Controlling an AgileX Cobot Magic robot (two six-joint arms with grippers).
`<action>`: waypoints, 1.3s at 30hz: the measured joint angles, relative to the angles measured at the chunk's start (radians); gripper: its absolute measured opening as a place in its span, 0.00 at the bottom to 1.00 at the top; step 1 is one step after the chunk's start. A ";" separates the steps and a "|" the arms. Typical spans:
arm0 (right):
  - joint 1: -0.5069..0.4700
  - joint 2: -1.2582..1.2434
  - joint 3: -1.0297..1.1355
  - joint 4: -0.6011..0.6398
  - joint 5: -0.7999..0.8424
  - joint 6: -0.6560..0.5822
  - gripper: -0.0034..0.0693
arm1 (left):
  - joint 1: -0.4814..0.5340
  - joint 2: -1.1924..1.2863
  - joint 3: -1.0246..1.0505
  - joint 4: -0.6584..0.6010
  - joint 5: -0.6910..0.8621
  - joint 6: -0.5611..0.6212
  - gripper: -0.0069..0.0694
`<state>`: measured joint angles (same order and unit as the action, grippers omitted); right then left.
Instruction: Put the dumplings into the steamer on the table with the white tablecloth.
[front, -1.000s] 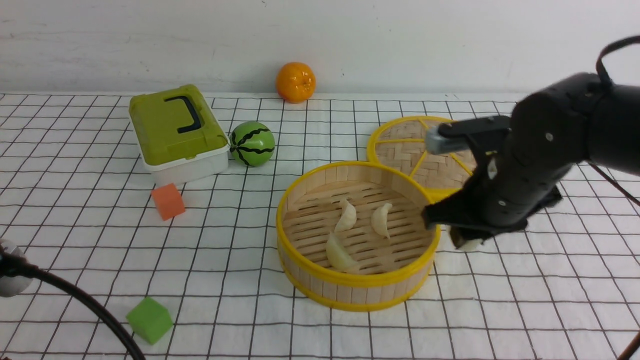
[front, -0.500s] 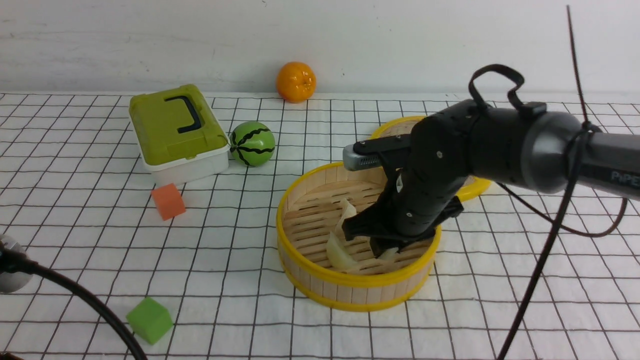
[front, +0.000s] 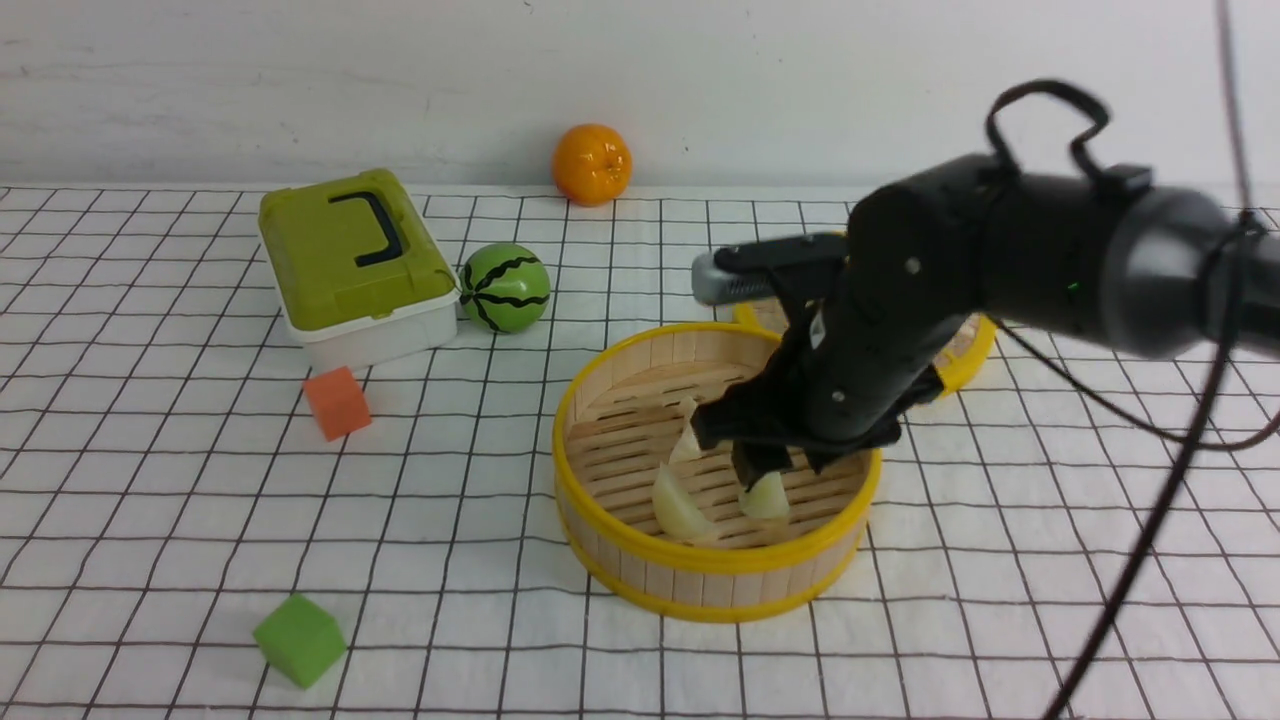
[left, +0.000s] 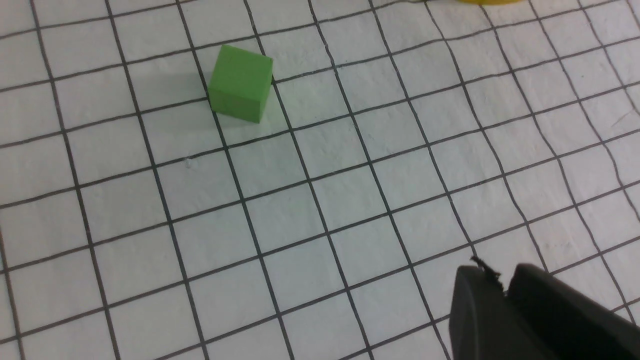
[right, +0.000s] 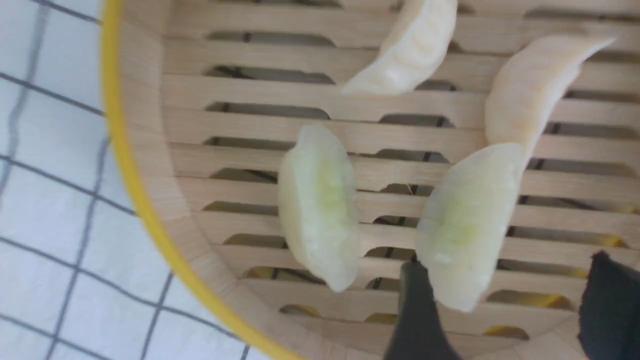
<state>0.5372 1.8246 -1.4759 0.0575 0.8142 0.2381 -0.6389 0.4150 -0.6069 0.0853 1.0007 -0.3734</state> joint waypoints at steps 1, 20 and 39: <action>0.000 -0.035 0.004 0.001 0.000 -0.013 0.59 | 0.000 -0.042 0.010 0.004 0.001 -0.007 0.20; 0.000 -0.899 0.712 0.006 -0.543 -0.065 0.02 | 0.000 -0.428 0.078 0.178 -0.083 -0.148 0.22; 0.000 -0.989 0.750 0.003 -0.593 -0.066 0.02 | 0.000 -0.428 0.078 0.178 -0.083 -0.149 0.24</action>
<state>0.5372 0.8355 -0.7259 0.0608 0.2214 0.1724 -0.6389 -0.0130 -0.5287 0.2632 0.9181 -0.5224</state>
